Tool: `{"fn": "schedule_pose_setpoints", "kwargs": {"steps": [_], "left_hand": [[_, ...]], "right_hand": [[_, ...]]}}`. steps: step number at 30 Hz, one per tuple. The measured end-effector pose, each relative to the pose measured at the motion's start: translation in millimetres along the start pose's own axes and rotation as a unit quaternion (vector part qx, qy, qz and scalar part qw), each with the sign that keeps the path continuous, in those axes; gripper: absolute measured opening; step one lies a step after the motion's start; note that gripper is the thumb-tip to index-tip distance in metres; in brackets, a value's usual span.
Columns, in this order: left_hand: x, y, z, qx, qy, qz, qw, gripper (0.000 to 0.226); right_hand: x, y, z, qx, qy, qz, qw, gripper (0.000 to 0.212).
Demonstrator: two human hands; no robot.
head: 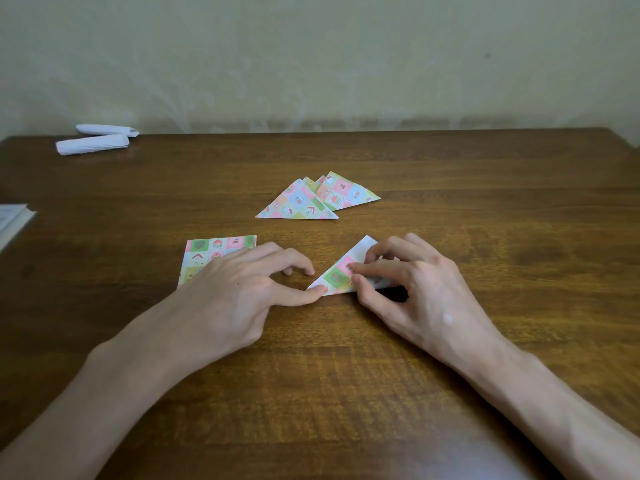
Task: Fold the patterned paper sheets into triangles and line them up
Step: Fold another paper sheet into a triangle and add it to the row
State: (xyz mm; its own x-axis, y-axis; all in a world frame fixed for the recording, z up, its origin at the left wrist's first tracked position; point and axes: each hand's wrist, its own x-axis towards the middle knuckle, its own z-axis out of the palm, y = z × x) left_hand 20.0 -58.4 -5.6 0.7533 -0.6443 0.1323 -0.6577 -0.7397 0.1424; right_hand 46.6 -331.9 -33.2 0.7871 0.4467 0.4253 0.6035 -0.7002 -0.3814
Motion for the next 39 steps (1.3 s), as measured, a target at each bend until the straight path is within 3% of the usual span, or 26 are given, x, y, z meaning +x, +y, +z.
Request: {"fn": "schedule_pose_setpoints", "kwargs": {"steps": [4,12,33,39], "left_hand": [[4.1,8.7,2.9,0.014,0.012,0.018,1.0,0.06],[1.4,5.5,1.7,-0.029,0.022,0.013,0.999,0.068],[3.4,8.5,4.7,-0.019,-0.003,-0.008,1.0,0.086],[3.3,7.8,4.7,-0.007,0.008,0.007,1.0,0.079]], "right_hand": [[0.9,0.1,0.2,0.003,-0.002,0.001,1.0,0.036],[0.6,0.5,0.6,0.008,0.0,0.006,1.0,0.037],[-1.0,1.5,1.2,0.005,0.005,0.001,1.0,0.034],[-1.0,2.0,1.6,0.008,0.012,0.007,1.0,0.033]]}}
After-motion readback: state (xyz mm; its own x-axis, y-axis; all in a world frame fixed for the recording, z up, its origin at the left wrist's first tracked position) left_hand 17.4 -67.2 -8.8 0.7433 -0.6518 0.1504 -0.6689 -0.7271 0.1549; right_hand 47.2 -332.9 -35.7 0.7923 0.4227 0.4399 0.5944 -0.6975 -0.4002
